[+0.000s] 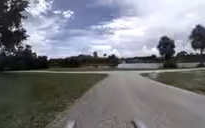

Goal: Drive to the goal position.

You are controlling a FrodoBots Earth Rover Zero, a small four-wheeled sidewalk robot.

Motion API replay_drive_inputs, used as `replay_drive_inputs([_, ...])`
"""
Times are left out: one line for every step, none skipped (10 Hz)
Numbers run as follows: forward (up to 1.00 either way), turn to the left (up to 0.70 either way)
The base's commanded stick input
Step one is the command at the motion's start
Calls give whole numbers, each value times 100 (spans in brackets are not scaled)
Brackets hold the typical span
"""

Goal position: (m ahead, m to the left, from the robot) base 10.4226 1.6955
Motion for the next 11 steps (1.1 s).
replay_drive_inputs([70,0])
replay_drive_inputs([70,0])
replay_drive_inputs([70,0])
replay_drive_inputs([70,-2])
replay_drive_inputs([70,-8])
replay_drive_inputs([70,-21])
replay_drive_inputs([70,-33])
replay_drive_inputs([70,-34])
replay_drive_inputs([70,-32])
replay_drive_inputs([70,0])
replay_drive_inputs([70,0])
